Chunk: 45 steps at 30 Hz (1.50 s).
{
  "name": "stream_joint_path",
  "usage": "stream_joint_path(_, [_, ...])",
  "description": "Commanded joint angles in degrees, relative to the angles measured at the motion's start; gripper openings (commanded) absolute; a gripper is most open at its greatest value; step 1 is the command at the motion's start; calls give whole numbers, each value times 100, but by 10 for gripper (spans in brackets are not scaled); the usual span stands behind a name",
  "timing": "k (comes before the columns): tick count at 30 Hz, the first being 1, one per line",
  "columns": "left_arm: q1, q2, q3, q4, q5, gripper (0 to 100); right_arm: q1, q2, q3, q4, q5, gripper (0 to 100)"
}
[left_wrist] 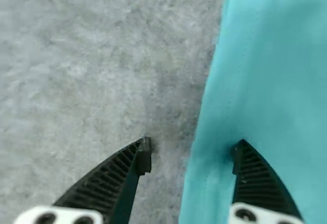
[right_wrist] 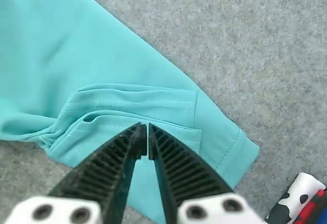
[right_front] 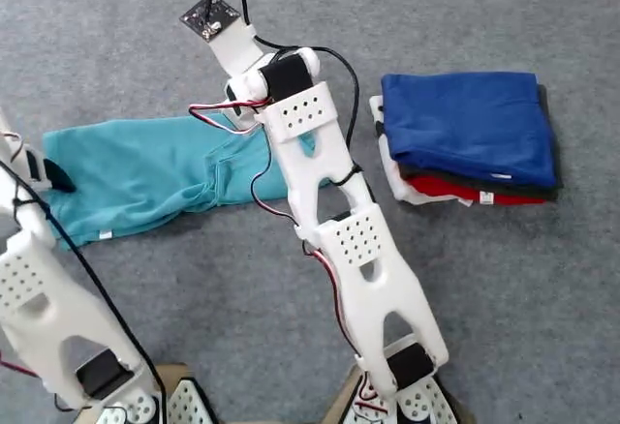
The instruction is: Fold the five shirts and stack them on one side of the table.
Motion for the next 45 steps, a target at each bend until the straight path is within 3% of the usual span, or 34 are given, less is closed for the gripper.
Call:
stream_joint_path(1, [163, 941, -1446, 730, 62, 273, 26, -418, -48, 44, -26, 15])
stream_joint_path(4, [224, 1635, -2598, 1530, 18, 264, 26, -426, -57, 44, -26, 15])
stream_joint_path(8, [347, 2426, -3978, 2330, 9, 176, 26, -426, -57, 44, -44, 15])
stream_joint_path(14, [330, 3182, -5209, 2620, 35, 29, 53, -435, -66, 44, -35, 15])
stream_joint_path(34, [-875, 2769, -5666, 2620, -193, 28, 308, -813, -409, -18, -18, 15])
stream_joint_path(40, [-655, 2013, -5420, 2637, 229, 28, 826, -1578, -400, -510, -44, 15])
stream_joint_path(45, [127, 967, -4004, 2637, 457, 28, 1301, -2123, -400, -932, -44, 15])
